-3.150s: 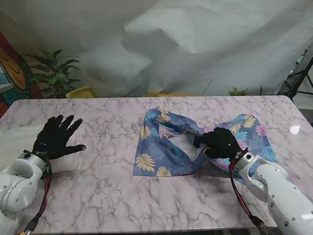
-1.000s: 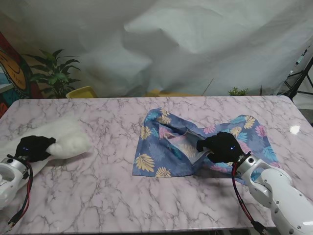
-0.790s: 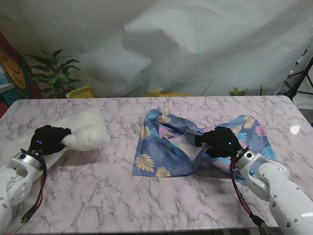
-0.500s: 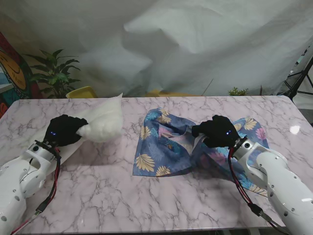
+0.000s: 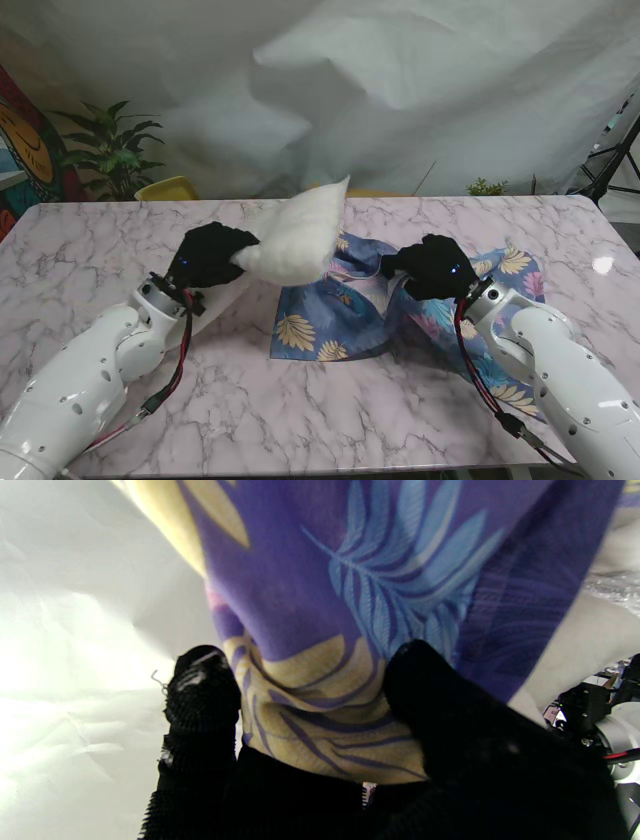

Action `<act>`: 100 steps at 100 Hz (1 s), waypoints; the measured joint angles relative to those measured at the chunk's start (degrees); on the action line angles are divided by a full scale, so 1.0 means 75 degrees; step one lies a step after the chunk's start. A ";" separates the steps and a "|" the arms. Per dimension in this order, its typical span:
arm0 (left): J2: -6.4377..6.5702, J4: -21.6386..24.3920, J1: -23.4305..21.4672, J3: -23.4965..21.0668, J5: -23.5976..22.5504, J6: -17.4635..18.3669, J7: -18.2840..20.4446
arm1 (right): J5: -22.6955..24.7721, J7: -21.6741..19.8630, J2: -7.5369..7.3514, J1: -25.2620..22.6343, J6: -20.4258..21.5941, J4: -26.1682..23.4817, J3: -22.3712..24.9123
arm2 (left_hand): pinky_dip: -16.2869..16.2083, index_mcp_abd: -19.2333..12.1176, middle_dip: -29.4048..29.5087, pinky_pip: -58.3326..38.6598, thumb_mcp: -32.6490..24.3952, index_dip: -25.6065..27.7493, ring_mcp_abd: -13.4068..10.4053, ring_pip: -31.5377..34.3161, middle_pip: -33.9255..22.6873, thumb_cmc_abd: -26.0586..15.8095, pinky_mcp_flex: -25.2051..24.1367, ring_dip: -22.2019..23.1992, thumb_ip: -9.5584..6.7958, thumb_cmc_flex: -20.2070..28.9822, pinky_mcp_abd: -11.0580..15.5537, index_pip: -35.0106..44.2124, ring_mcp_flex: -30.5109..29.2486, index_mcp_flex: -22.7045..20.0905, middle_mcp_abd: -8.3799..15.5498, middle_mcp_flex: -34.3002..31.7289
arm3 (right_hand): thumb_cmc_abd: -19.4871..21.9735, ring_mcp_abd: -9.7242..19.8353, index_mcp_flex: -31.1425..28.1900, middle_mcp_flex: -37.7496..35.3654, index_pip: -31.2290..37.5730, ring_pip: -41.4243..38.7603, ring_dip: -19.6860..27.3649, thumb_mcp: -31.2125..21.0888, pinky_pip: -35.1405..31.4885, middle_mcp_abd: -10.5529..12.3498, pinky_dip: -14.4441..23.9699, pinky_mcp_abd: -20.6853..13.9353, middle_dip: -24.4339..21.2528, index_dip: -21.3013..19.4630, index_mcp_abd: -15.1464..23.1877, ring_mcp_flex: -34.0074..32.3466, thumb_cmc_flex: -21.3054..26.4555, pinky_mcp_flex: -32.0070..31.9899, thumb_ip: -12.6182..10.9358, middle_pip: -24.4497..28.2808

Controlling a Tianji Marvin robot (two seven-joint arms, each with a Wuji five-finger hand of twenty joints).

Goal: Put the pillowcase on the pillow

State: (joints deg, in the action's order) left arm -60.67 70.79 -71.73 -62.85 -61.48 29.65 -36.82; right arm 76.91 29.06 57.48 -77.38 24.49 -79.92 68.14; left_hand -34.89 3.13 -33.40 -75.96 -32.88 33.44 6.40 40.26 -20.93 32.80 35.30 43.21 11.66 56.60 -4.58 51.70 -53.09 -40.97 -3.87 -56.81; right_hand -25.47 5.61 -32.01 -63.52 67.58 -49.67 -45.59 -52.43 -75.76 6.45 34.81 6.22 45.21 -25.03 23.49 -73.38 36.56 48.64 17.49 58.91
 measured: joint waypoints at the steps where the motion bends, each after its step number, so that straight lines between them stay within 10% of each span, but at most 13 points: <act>1: -0.0008 -0.0038 0.0048 0.0086 0.0010 0.0001 -0.0038 | 0.0006 0.0003 -0.0001 -0.0007 0.0003 -0.0001 0.0004 | -0.0001 0.0000 0.0000 0.0000 0.0000 0.0000 0.0000 0.0000 0.0000 0.0000 0.0000 0.0000 0.0000 -0.0001 0.0000 0.0000 0.0000 0.0000 0.0000 -0.0001 | 0.0000 0.0000 0.0000 0.0000 0.0000 0.0000 0.0000 0.0000 0.0000 0.0001 0.0000 0.0000 0.0000 0.0000 0.0000 0.0000 0.0000 0.0000 0.0000 0.0000; 24: -0.0445 -0.1124 0.1101 0.1750 0.0699 0.0043 -0.0608 | 0.0081 0.0094 -0.0020 -0.0165 0.0050 -0.0051 0.0063 | -0.0099 -0.0001 -0.0180 0.0002 -0.0003 0.0000 -0.0001 0.0035 0.0015 0.0000 -0.0013 0.0087 0.0000 -0.0001 0.0000 0.0000 -0.0002 -0.0001 -0.0042 -0.0074 | 0.0000 0.0002 0.0000 0.0000 0.0000 0.0000 0.0000 0.0000 0.0002 0.0009 0.0000 -0.0001 0.0004 0.0000 0.0000 -0.0002 0.0000 0.0000 0.0000 0.0000; 40: -0.0665 -0.1291 0.1300 0.1825 0.0749 0.0472 -0.0433 | 0.0124 0.0086 -0.0019 -0.0321 0.0067 -0.0146 0.0223 | -0.0100 -0.0003 -0.0359 0.0002 -0.0003 0.0000 -0.0015 0.0081 0.0016 0.0000 -0.0077 0.0087 0.0000 -0.0001 0.0000 0.0064 -0.0002 -0.0001 -0.0047 -0.0074 | 0.0000 0.0007 0.0000 0.0000 0.0000 0.0000 0.0000 0.0000 0.0017 0.0015 0.0000 -0.0002 0.0005 0.0000 0.0000 -0.0002 0.0000 0.0001 0.0000 0.0001; 65: -0.0319 0.0438 0.0290 -0.0246 -0.0064 0.1548 0.2012 | 0.0141 -0.0014 -0.0043 -0.0359 0.0068 -0.0108 0.0302 | 0.0289 -0.0247 -0.0559 0.0382 -0.0003 0.0486 -0.0134 0.0087 -0.0347 0.0000 -0.0337 0.0364 0.0130 -0.0002 0.0006 0.0249 -0.0002 -0.0001 0.0160 -0.0074 | 0.0000 0.0011 0.0000 0.0000 0.0000 0.0000 0.0000 0.0000 0.0018 0.0024 0.0000 -0.0004 0.0006 0.0000 0.0000 -0.0003 0.0000 0.0001 0.0000 0.0001; 100: 0.0079 0.0559 0.0045 -0.0521 0.0095 0.1690 0.2560 | 0.0118 -0.0037 -0.0059 -0.0218 0.0044 0.0049 0.0175 | 0.0588 -0.0263 -0.1136 0.0381 -0.0006 0.1625 -0.0201 0.0581 -0.1196 0.0001 -0.0658 0.1225 0.0134 -0.0004 0.0014 0.0347 -0.0002 0.0012 0.0185 0.0035 | 0.0000 0.0014 0.0000 0.0000 0.0000 0.0000 0.0000 0.0000 0.0018 0.0026 0.0000 -0.0004 0.0007 0.0000 0.0000 -0.0004 0.0000 0.0001 0.0000 0.0001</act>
State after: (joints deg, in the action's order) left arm -60.08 74.98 -71.39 -66.76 -60.77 42.32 -17.61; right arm 77.79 28.78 57.03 -79.01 24.82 -79.55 69.45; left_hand -30.48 1.16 -41.92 -73.10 -32.92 45.63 4.89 44.62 -29.90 32.80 30.36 52.40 12.66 56.57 -4.48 54.31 -53.10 -40.87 -2.48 -56.55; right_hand -25.47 5.72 -32.01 -63.52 67.58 -49.67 -45.59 -52.43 -75.63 6.65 34.82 6.19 45.26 -25.03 23.49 -73.41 36.56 48.64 17.49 58.92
